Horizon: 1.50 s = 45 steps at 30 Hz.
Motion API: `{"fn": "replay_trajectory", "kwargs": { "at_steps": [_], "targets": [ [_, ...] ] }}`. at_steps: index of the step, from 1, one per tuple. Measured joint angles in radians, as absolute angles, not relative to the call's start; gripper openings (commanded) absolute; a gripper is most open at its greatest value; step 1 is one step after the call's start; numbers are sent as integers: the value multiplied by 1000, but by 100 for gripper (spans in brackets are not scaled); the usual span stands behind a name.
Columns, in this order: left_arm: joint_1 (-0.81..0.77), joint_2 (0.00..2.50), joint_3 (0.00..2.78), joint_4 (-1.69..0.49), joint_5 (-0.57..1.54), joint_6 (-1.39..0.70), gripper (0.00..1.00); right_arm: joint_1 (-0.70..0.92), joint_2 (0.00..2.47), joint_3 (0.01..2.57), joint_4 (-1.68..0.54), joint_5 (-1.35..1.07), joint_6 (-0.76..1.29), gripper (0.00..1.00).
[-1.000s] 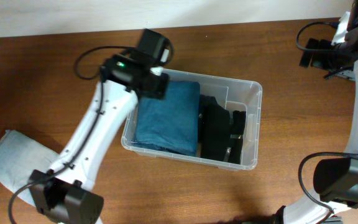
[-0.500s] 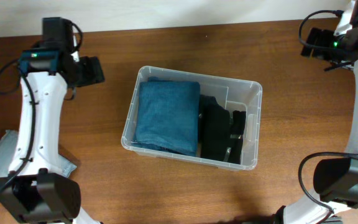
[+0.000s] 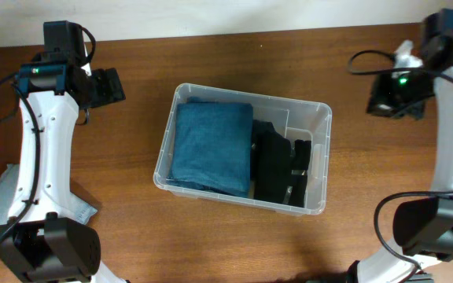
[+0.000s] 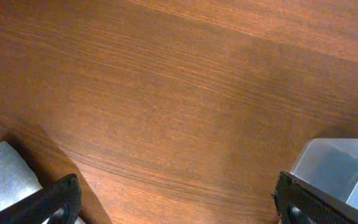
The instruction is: Pack container
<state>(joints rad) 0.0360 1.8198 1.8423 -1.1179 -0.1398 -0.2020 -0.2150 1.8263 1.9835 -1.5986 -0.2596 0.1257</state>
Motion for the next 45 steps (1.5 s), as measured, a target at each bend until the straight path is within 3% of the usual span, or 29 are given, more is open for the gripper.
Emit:
{"fn": "replay_trajectory", "kwargs": {
  "at_steps": [1,3,4,10,16,21,29,33,45],
  "targets": [
    [36,1820,1842,-1118,-140,-202,99,-186,1826,1958,-1591,-261,126,4],
    [36,1820,1842,-1118,-140,-202,99,-144,1828,1913,-1575,-265,123,18],
    [36,1820,1842,-1119,-140,-202,99,-120,1828,1876,-1544,-269,131,33],
    [36,1820,1842,-1121,-144,-202,99,-89,1834,1707,-1412,-275,134,44],
    [36,1820,1842,-1121,-147,-202,99,-89,1836,1562,-1243,-275,136,43],
    [36,1820,1842,-1120,-147,-202,99,-89,1837,1512,-1176,-275,136,26],
    [36,1820,1842,-1121,-147,-202,99,-86,1837,1507,-1137,-275,135,22],
    [36,1820,1842,-1120,-147,-202,99,-44,1837,1506,-1087,-255,107,11],
    [36,1820,1842,-1121,-147,-202,99,60,1837,1501,-925,-249,101,10]
  ]
}}
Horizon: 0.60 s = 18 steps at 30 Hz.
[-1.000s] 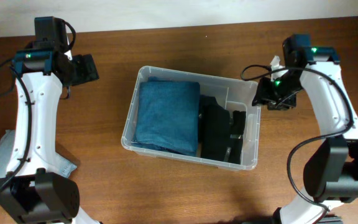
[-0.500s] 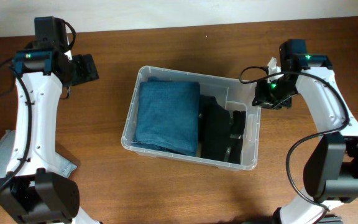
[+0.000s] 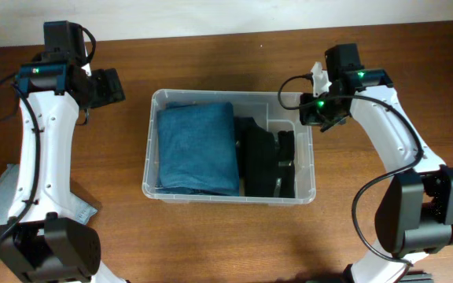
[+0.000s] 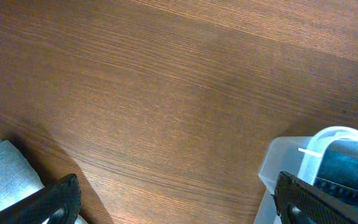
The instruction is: Pack container
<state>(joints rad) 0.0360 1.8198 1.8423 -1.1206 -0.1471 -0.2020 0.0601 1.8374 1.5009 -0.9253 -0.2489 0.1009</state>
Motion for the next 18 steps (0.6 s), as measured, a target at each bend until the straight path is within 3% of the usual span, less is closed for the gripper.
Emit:
{"fn": "replay_trajectory", "kwargs": {
  "at_steps": [2,4,6,8,10,18],
  "targets": [
    [36,1820,1842,-1121,-147,-202,99,71,1837,1501,-902,-249,100,13],
    [36,1820,1842,-1121,-147,-202,99,79,1837,1501,-885,-249,98,41],
    [36,1820,1842,-1121,-147,-202,99,85,1837,1501,-865,-260,94,78],
    [36,1820,1842,-1121,-147,-202,99,92,1837,1501,-859,-268,95,92],
    [37,1820,1842,-1121,-147,-202,99,95,1837,1502,-859,-273,87,100],
    [161,1802,1842,-1119,-147,-252,99,87,1839,1692,-921,-279,71,99]
  ]
}}
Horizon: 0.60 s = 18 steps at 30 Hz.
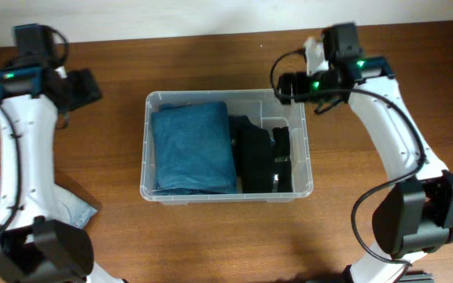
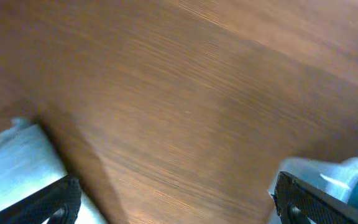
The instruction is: Pack container
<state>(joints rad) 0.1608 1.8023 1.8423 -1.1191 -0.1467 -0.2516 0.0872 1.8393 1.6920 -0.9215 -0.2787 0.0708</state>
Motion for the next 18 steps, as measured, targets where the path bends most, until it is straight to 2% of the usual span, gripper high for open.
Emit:
{"fn": "replay_trajectory", "kwargs": {
  "at_steps": [6,10,18],
  "targets": [
    [361,1776,1842,-1148,-110,-300,99,-43,1839,1896,-1017,-279,69,99],
    [516,1775,1842,-1180,4,-331,99,-221,1839,1904,-1068,-274,68,98],
    [763,1775,1840,-1289,116,-341,99,-368,1839,1904,-1089,-275,67,99]
  ]
}}
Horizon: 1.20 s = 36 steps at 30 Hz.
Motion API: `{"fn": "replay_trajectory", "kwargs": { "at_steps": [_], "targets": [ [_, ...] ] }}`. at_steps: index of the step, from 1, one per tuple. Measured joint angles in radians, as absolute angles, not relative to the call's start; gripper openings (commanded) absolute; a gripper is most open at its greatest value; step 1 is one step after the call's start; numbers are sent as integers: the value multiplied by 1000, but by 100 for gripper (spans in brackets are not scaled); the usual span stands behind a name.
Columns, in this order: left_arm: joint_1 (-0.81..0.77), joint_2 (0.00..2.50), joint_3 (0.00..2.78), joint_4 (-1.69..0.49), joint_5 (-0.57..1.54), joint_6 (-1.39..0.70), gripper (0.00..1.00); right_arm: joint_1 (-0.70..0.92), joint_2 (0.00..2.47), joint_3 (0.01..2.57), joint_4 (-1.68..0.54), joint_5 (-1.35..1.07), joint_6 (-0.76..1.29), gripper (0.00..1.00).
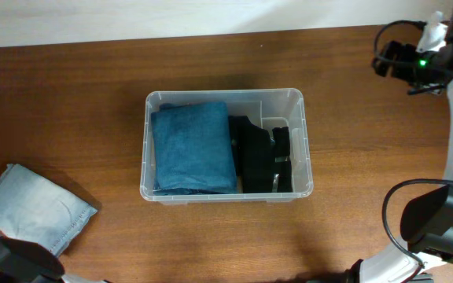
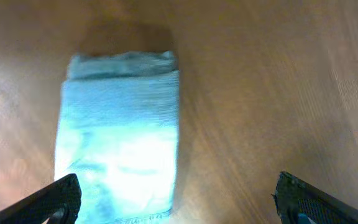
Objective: Pack container
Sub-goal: 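Retract the right gripper and grasp the light-grey denim with the left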
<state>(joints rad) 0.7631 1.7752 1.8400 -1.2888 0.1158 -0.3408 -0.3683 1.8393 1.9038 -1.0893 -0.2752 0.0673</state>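
Note:
A clear plastic container sits mid-table holding a folded blue towel on its left and black clothing on its right. A folded light-blue denim cloth lies on the table at the far left; in the left wrist view the denim cloth is below the camera. My left gripper is open over the table, its left finger over the cloth's edge. The left arm barely shows at the overhead view's left edge. My right gripper is at the far right back corner, away from the container; its jaws cannot be made out.
The wooden table runs to a white wall at the back. The right arm runs down the right edge of the overhead view.
My left arm has swung left out of most of the overhead view and now looks down on the denim cloth. My right gripper has left the container's back right corner for the far right.
The container first lay askew with both arms away from it. Then my right gripper was at its back right corner and the container stood straighter and further left. Then it was squared up. Now both arms are away, the left one over the denim cloth.

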Motion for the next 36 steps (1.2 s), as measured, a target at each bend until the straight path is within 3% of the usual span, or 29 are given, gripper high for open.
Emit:
{"fn": "replay_trajectory", "kwargs": {
  "at_steps": [6,10,15,19,28,36],
  "targets": [
    [923,1771,1725,-1278,227,-259,99,-397,1839,1904,-1089,-275,68,98],
    [952,1769,1573,-1216,290,-155,99,-397,1839,1904,-1090,-276,67,99],
    [963,1765,1348,-1096,345,-57,92,-397,1839,1904,-1089,-275,68,98],
    [998,1765,1329,-1094,368,-18,92,-397,1839,1904,-1089,-275,68,98],
    [1045,1765,1329,-1105,265,-11,93,-397,1839,1904,-1089,-275,67,99],
    [1045,1765,1214,-986,204,-15,96,-397,1839,1904,-1090,-275,67,99]
  ]
}}
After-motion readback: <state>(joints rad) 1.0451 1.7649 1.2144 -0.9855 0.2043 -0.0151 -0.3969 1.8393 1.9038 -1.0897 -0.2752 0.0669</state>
